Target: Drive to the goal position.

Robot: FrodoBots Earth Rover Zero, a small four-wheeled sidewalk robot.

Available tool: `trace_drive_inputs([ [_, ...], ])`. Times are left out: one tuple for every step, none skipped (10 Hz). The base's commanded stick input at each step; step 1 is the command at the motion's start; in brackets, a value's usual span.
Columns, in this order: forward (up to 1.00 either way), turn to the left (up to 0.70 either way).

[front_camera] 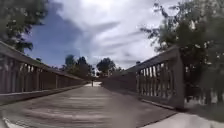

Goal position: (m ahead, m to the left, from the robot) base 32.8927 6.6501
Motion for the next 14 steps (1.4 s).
trace_drive_inputs([
  [0.85,0.0],
  [0.85,0.0],
  [0.85,0.01],
  [0.85,0.06],
  [0.85,0.23],
  [0.85,0.34],
  [0.85,0.0],
  [0.85,0.0],
  [0.85,0.0],
  [0.85,0.0],
  [0.85,0.0],
  [0.85,0.01],
  [0.85,0.11],
  [0.85,0.34],
])
